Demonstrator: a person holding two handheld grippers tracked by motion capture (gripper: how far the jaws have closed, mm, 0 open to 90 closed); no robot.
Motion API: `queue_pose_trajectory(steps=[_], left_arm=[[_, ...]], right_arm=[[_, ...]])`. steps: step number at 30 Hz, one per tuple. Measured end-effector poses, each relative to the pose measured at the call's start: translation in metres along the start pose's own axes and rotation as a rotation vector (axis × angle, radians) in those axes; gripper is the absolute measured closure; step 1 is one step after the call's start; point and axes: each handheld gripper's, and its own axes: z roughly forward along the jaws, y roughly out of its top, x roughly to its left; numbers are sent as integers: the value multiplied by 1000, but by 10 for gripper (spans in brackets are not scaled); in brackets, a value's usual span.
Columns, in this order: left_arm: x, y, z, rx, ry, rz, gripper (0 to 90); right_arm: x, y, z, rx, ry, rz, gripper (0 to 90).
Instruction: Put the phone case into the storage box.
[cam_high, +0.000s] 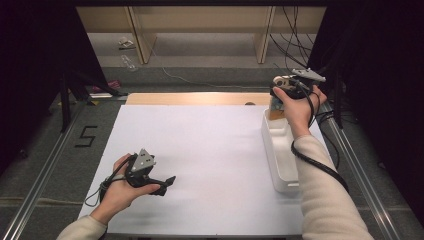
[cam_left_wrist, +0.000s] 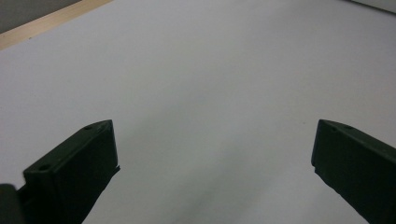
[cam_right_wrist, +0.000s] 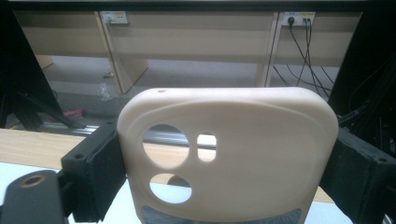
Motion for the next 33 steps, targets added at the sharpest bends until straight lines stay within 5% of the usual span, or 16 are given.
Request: queue_pose_trajectory(steps=[33], left_arm=[[0, 0, 0, 1, -3, 0, 0]], right_arm=[[2, -8, 18, 38, -25, 11, 116]])
